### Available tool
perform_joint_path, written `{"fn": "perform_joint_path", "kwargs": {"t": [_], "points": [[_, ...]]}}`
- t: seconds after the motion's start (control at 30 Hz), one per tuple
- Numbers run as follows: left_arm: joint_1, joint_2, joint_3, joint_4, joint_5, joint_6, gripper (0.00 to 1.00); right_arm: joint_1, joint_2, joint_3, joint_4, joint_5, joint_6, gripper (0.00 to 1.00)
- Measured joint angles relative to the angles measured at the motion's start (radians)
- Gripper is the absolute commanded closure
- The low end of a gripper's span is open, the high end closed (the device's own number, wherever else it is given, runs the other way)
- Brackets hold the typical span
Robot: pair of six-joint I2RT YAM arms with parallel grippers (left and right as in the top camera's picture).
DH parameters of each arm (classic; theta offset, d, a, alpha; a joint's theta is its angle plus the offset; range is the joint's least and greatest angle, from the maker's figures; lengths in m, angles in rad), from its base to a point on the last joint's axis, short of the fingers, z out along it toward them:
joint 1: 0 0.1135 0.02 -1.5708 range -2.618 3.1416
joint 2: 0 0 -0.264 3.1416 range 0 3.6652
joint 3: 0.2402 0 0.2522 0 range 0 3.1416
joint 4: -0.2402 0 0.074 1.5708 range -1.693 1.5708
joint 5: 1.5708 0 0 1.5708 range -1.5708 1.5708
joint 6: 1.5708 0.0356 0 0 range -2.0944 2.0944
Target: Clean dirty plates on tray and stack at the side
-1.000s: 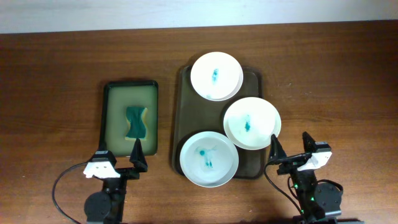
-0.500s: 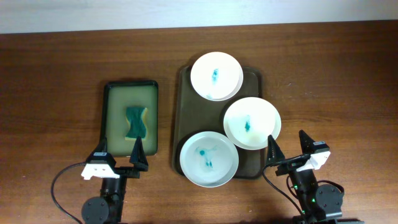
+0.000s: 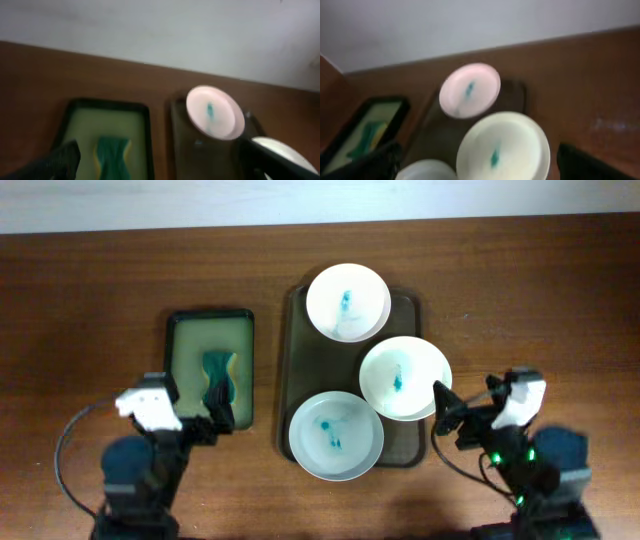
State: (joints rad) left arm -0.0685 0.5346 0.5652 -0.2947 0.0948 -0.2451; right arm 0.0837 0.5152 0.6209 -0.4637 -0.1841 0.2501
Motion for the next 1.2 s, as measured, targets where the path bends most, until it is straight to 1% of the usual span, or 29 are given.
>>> {"fn": "perform_joint_path", "kwargs": {"t": [0.07, 0.1, 0.13, 0.2, 0.23, 0.33, 0.37, 0.4, 0.47, 0.53, 0.63, 0.67, 0.7, 0.73, 0.77, 0.8, 0.83, 0.9, 0.93, 0.97, 1.0, 1.07, 1.1, 1.17, 1.2], "points": [[0.000, 0.156, 0.171, -0.099, 0.032, 0.001, 0.01, 0.000, 0.155, 0.161, -0.143, -0.003, 0.000, 0.02], [0.000, 0.193, 0.216, -0.130, 0.036, 0.003, 0.01, 0.000, 0.233, 0.242, -0.206, -0.008, 0.000, 0.02], [0.000, 0.285, 0.327, -0.208, 0.047, 0.003, 0.01, 0.000, 0.290, 0.294, -0.225, -0.014, 0.000, 0.02], [0.000, 0.393, 0.438, -0.335, 0.057, 0.003, 0.01, 0.000, 0.382, 0.359, -0.237, -0.052, 0.000, 0.02], [0.000, 0.442, 0.466, -0.359, 0.060, 0.003, 0.01, 0.000, 0.417, 0.367, -0.235, -0.082, 0.000, 0.02], [0.000, 0.575, 0.476, -0.439, 0.055, 0.003, 0.00, 0.000, 0.513, 0.369, -0.251, -0.151, 0.000, 0.02], [0.000, 0.605, 0.476, -0.463, 0.054, 0.003, 0.08, 0.000, 0.550, 0.369, -0.270, -0.170, 0.001, 0.02], [0.000, 0.624, 0.476, -0.472, 0.049, 0.003, 0.12, 0.000, 0.568, 0.369, -0.273, -0.180, 0.001, 0.02], [0.000, 0.678, 0.479, -0.486, 0.035, 0.008, 0.28, 0.000, 0.603, 0.369, -0.274, -0.220, 0.000, 0.02], [-0.002, 0.778, 0.480, -0.488, 0.018, 0.007, 0.33, 0.000, 0.624, 0.369, -0.273, -0.240, 0.000, 0.01], [-0.035, 0.959, 0.480, -0.443, -0.059, 0.014, 0.33, 0.000, 0.639, 0.369, -0.274, -0.257, 0.000, 0.14], [-0.047, 1.030, 0.480, -0.407, -0.082, 0.014, 0.34, 0.000, 0.640, 0.369, -0.278, -0.263, 0.001, 0.16], [-0.050, 1.096, 0.480, -0.387, -0.098, 0.014, 0.39, 0.000, 0.641, 0.369, -0.283, -0.264, 0.001, 0.17], [-0.050, 1.146, 0.480, -0.369, -0.111, 0.014, 0.43, 0.000, 0.641, 0.370, -0.292, -0.264, 0.000, 0.22], [-0.047, 1.198, 0.480, -0.323, -0.124, 0.010, 0.54, 0.000, 0.641, 0.370, -0.299, -0.264, 0.001, 0.28], [-0.043, 1.239, 0.480, -0.296, -0.139, 0.000, 0.80, 0.000, 0.642, 0.370, -0.303, -0.264, 0.000, 0.34], [-0.040, 1.265, 0.481, -0.280, -0.152, -0.017, 0.99, 0.000, 0.642, 0.370, -0.311, -0.264, -0.003, 0.39], [-0.034, 1.291, 0.491, -0.277, -0.164, -0.035, 1.00, 0.000, 0.642, 0.370, -0.319, -0.264, 0.002, 0.44], [-0.033, 1.291, 0.494, -0.279, -0.164, -0.039, 0.92, 0.000, 0.642, 0.370, -0.321, -0.264, 0.000, 0.44], [-0.033, 1.291, 0.503, -0.298, -0.163, -0.040, 0.78, 0.000, 0.642, 0.370, -0.322, -0.263, 0.001, 0.44], [-0.033, 1.292, 0.531, -0.362, -0.161, -0.047, 0.66, 0.000, 0.642, 0.370, -0.322, -0.263, 0.001, 0.44], [-0.034, 1.292, 0.612, -0.500, -0.150, -0.037, 0.48, 0.000, 0.642, 0.370, -0.325, -0.263, 0.001, 0.43], [-0.035, 1.292, 0.666, -0.533, -0.148, -0.032, 0.46, 0.000, 0.642, 0.370, -0.322, -0.262, 0.001, 0.44], [-0.035, 1.285, 0.718, -0.533, -0.149, -0.024, 0.47, 0.000, 0.642, 0.370, -0.322, -0.260, 0.001, 0.44], [-0.035, 1.283, 0.722, -0.537, -0.157, -0.023, 0.52, 0.000, 0.642, 0.370, -0.322, -0.259, 0.001, 0.43]]}}
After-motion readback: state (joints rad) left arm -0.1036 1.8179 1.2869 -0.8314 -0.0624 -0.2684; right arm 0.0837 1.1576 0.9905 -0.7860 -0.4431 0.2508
